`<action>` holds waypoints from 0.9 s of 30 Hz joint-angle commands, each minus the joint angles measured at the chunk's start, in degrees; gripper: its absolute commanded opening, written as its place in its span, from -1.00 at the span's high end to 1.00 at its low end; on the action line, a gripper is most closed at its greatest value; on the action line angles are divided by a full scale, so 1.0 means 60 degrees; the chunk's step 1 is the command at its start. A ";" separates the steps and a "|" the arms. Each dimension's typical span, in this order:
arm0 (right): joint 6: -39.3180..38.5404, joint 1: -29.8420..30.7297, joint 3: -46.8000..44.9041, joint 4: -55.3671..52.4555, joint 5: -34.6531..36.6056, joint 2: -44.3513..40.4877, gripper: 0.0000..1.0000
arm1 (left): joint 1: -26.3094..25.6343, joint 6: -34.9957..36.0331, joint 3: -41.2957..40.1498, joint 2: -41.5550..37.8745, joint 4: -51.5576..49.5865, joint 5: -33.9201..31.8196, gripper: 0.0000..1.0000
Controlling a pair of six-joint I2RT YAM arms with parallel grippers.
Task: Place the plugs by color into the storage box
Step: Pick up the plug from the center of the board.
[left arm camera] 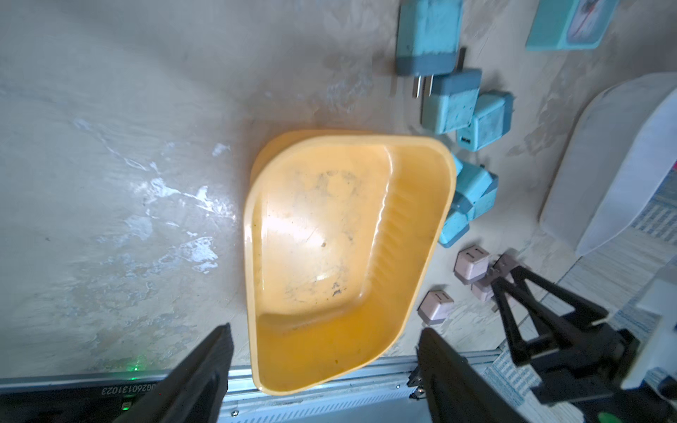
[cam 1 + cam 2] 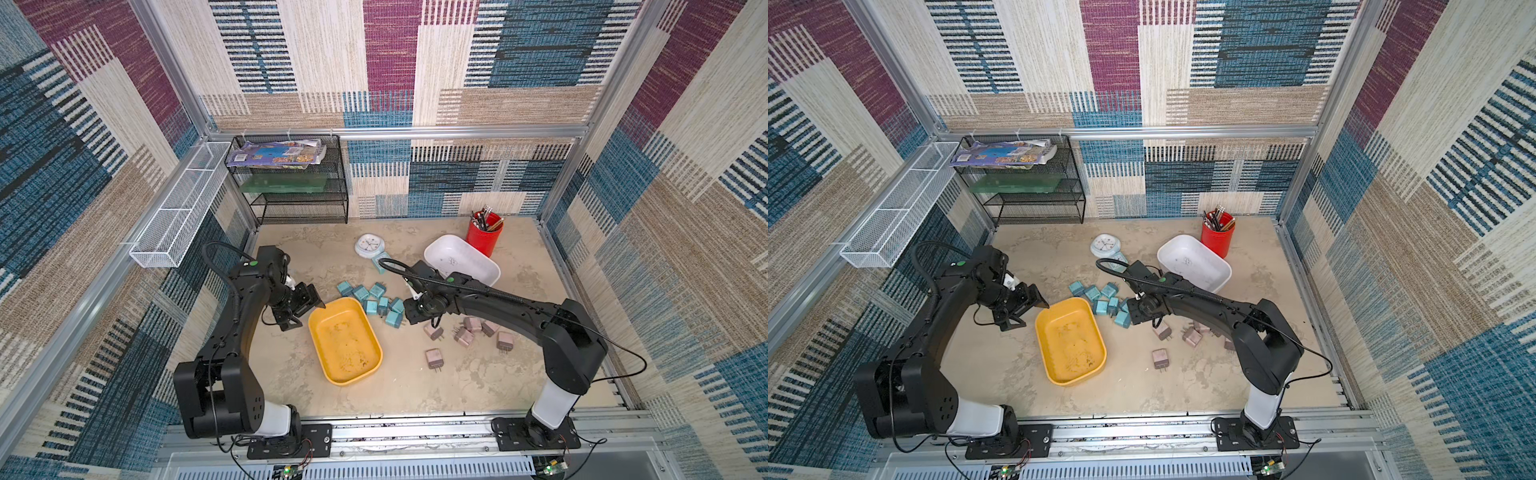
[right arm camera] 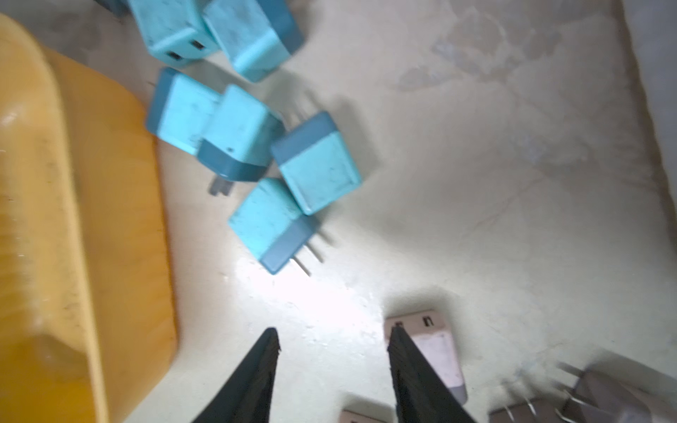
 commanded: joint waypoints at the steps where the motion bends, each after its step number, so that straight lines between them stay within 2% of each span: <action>1: 0.0406 0.0037 0.0114 -0.0640 0.0254 0.0040 -0.04 | 0.0024 0.0258 0.0205 0.0057 -0.0411 0.0204 -0.64; 2: 0.0420 -0.0040 -0.0008 -0.0625 0.0267 0.0013 -0.12 | 0.0023 0.0233 0.0126 0.0031 -0.0376 0.0215 -0.64; 5: 0.0300 -0.0310 -0.0474 -0.0639 0.0439 -0.0066 -0.61 | 0.0024 0.0193 -0.0310 -0.0163 -0.0272 0.0247 -0.64; 6: 0.0200 -0.0383 -0.0654 -0.0598 0.0471 -0.0117 -0.69 | 0.0024 0.0172 -0.0458 -0.0254 -0.0254 0.0257 -0.64; 8: -0.0028 -0.0560 -0.1142 -0.0366 0.0469 -0.0265 -0.77 | 0.0024 0.0115 -0.0848 -0.0513 -0.0228 0.0265 -0.64; 11: -0.0341 -0.0802 -0.1737 -0.0001 0.0392 -0.0301 -0.78 | 0.0023 0.0006 -0.1413 -0.0936 -0.0169 0.0309 -0.64; 16: -0.0765 -0.1003 -0.2164 0.0613 0.0258 -0.0039 -0.69 | 0.0024 -0.0086 -0.2023 -0.1300 -0.0137 0.0505 -0.64; 27: -0.0840 -0.0816 -0.2619 0.1077 0.0165 0.0374 -0.03 | 0.0022 -0.0171 -0.2201 -0.1335 -0.0096 0.0401 -0.63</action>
